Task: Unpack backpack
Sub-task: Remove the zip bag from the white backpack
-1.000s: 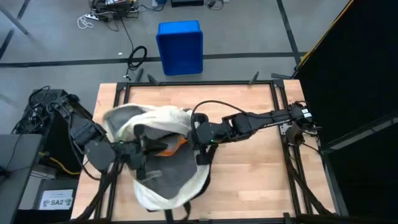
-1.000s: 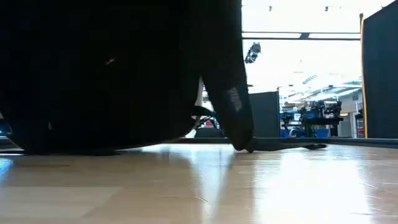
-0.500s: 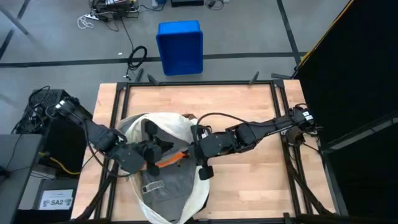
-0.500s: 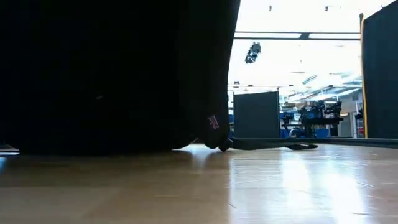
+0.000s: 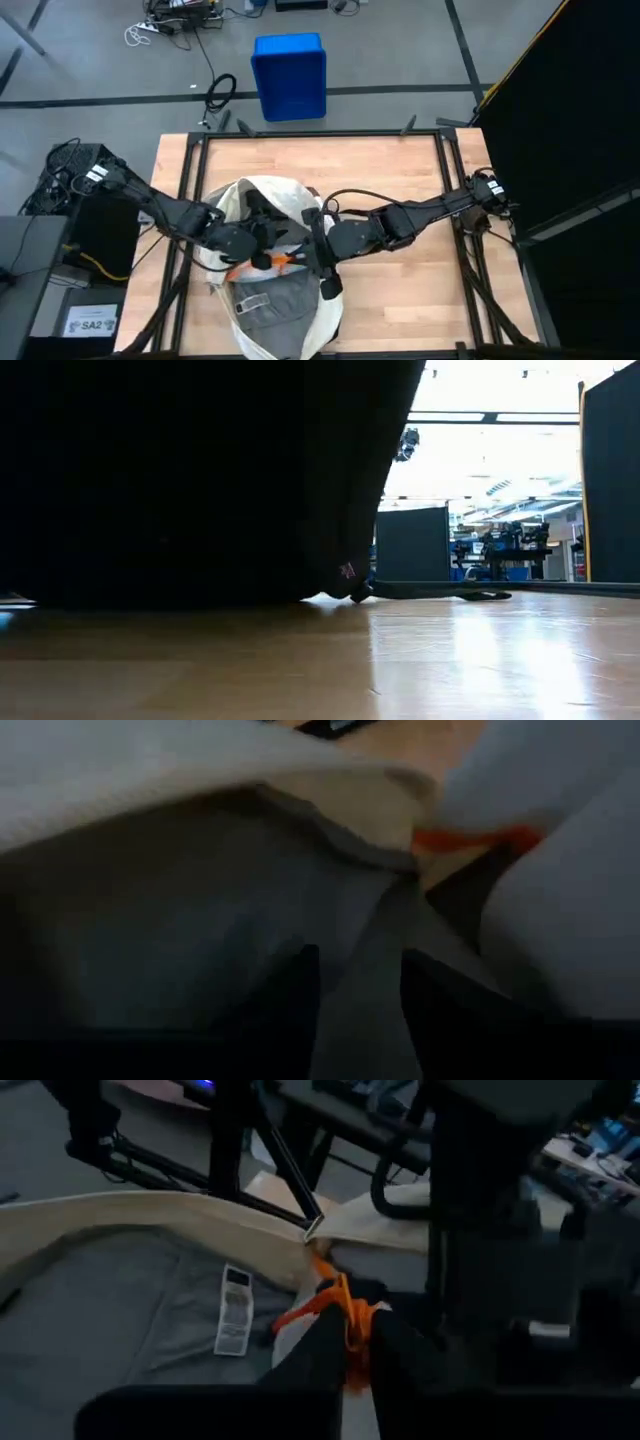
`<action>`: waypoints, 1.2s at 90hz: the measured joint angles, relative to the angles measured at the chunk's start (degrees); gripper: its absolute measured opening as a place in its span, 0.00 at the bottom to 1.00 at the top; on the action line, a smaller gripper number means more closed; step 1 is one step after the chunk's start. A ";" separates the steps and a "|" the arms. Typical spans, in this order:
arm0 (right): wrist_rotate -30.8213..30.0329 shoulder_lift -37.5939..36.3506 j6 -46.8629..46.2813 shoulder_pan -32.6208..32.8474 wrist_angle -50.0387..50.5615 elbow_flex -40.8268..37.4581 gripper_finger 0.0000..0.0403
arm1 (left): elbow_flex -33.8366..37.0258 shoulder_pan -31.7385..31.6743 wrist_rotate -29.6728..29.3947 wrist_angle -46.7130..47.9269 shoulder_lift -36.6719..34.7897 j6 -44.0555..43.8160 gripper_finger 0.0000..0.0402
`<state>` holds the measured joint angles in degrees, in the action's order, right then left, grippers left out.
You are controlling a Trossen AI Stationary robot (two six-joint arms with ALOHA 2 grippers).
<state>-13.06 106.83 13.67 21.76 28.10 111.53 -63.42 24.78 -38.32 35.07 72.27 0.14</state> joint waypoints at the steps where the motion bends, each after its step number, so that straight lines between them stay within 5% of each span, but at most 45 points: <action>1: 0.00 -0.05 0.07 -0.01 0.00 0.00 0.00 | 0.11 -0.17 0.22 0.03 0.00 -0.15 0.31; 27: -3.70 -0.72 2.66 1.54 0.83 2.65 0.00 | 2.72 -1.60 4.60 0.00 -0.02 -2.08 0.32; 76: -19.58 -1.29 7.30 7.17 6.64 13.57 0.00 | 10.57 -1.60 9.73 0.65 0.11 -6.55 0.32; 108: -33.24 -1.59 -1.55 7.36 27.86 20.18 0.00 | 15.69 -1.51 11.79 0.45 0.11 -10.18 0.32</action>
<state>-46.29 105.24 12.12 29.12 55.96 131.70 -47.73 23.27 -26.53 35.52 72.38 -10.04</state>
